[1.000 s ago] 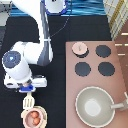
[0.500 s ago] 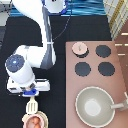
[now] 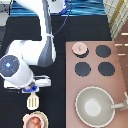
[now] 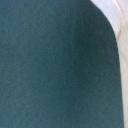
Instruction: Take the lid off the pot, put the pot on the plate, and use the tool to push the pot to the front of the table.
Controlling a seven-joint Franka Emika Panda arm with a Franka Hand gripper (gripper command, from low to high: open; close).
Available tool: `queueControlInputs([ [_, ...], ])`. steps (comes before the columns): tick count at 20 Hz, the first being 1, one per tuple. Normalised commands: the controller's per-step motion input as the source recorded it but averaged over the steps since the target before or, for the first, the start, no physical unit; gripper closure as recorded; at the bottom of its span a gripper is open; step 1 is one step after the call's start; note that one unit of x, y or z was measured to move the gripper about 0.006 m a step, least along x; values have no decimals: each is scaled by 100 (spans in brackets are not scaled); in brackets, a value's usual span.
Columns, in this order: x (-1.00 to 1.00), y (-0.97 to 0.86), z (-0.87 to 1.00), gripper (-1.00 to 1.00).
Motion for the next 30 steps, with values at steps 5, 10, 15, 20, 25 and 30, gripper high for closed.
queueControlInputs([
  [5, -100, 4, -37, 100],
  [10, -100, 28, -47, 100],
  [15, -100, 48, -33, 100],
  [20, -100, 58, -30, 100],
  [25, -93, 66, -39, 100],
  [30, -96, 57, -74, 100],
])
